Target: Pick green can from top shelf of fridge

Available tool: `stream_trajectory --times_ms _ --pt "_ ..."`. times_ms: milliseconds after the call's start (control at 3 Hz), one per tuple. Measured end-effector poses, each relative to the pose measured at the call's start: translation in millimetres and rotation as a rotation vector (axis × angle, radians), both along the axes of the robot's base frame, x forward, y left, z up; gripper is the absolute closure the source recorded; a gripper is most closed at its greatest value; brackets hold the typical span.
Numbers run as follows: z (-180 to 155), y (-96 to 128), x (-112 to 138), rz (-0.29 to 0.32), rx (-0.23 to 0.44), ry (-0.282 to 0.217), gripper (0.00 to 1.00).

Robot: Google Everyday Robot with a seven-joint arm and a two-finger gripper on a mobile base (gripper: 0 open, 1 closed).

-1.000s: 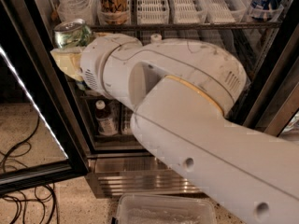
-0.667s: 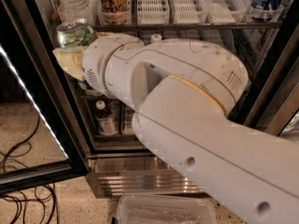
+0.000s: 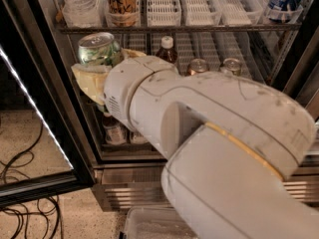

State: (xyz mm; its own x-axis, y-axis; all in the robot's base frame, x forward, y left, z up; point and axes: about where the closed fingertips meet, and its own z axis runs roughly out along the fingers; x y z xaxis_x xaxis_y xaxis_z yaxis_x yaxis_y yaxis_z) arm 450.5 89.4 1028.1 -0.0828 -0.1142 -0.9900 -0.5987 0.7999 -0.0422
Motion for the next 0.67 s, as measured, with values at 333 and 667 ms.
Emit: stream_trajectory --times_ms 333,667 --pt "-4.7 -23.1 -36.7 -0.049 0.039 0.001 1.00" --pt "-8.2 -44.7 -66.2 -0.107 0.080 -0.002 1.00"
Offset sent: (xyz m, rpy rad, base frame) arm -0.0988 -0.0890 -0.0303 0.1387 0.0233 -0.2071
